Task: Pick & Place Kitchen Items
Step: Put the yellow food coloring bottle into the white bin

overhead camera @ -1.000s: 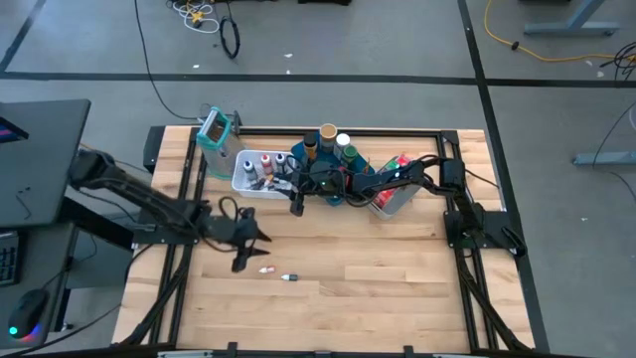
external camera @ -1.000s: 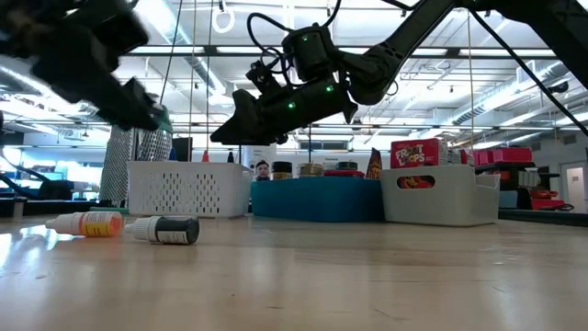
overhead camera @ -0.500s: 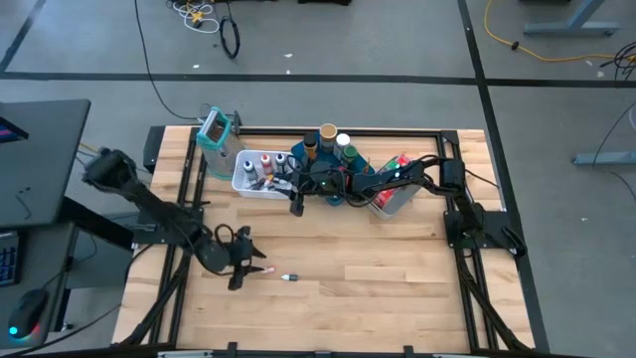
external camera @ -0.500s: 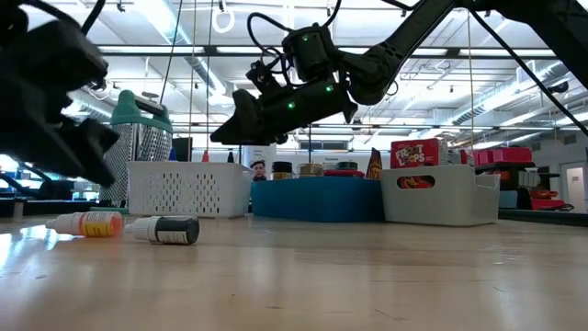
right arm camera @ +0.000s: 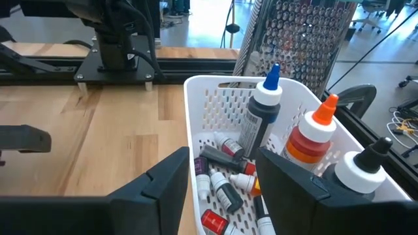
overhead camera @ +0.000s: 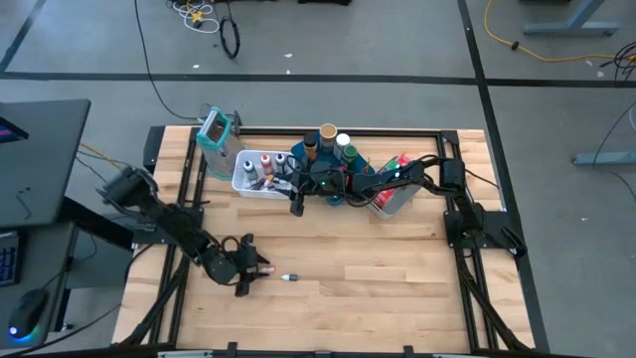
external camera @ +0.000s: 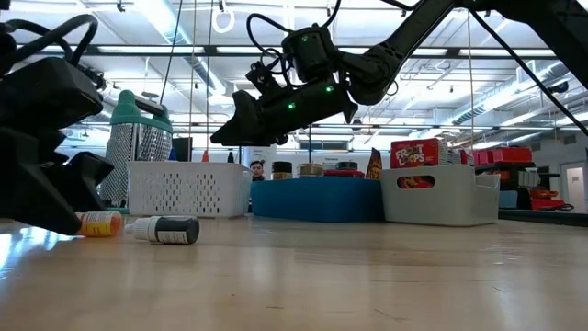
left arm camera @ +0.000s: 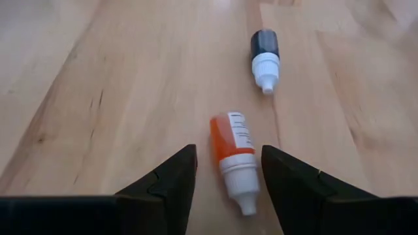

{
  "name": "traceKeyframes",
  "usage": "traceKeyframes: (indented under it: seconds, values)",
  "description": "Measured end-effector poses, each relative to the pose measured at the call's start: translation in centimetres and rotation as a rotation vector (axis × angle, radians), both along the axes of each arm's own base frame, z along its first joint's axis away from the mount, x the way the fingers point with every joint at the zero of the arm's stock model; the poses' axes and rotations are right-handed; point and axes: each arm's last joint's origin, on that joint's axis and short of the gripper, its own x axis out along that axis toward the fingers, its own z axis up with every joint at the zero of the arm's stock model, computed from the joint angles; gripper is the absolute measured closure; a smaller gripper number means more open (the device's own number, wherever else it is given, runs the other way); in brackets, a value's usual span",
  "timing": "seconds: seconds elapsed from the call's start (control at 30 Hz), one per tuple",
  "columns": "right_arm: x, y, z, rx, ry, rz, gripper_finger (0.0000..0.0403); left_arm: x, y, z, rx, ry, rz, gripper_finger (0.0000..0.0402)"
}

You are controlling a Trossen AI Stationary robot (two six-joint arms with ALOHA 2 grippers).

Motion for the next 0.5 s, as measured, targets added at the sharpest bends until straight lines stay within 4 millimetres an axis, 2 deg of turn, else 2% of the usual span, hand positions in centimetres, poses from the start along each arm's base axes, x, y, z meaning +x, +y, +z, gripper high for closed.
traceKeyframes:
  seconds: [0.13,0.37,0.5]
  values:
    - [0.00,-0.01,0.00,0.000,0.000,-0.001,0.0216,0.03,0.02,-0.49,0.019,0.011,0.009,0.0233]
    - [0.00,-0.01,0.00,0.000,0.000,-0.001,0.0216,0.01,0.19,-0.52,0.052,0.001,0.031,0.0300]
    - [0.00,-0.01,0.00,0.000,0.000,0.000,0.0216,-0.02,0.44,-0.29,0.079,-0.027,0.089,0.0319]
